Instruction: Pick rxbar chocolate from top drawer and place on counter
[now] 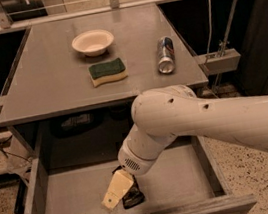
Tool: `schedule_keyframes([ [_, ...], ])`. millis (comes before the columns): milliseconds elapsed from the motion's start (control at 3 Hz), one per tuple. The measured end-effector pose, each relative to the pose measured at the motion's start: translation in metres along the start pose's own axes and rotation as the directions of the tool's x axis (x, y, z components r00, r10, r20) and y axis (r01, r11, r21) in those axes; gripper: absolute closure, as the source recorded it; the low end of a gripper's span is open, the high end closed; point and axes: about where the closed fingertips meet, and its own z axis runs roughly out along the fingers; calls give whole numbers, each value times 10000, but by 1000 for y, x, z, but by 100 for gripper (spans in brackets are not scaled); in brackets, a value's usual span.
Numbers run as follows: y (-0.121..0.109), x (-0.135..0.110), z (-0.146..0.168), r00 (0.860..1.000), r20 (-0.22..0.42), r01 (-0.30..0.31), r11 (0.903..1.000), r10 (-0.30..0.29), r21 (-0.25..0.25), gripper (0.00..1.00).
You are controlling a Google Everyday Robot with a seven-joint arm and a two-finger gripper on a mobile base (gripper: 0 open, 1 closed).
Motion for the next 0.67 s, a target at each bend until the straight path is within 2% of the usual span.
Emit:
schedule_keyframes([
  [667, -18, 18, 16, 9975, -160, -681, 9963, 690, 515, 0],
])
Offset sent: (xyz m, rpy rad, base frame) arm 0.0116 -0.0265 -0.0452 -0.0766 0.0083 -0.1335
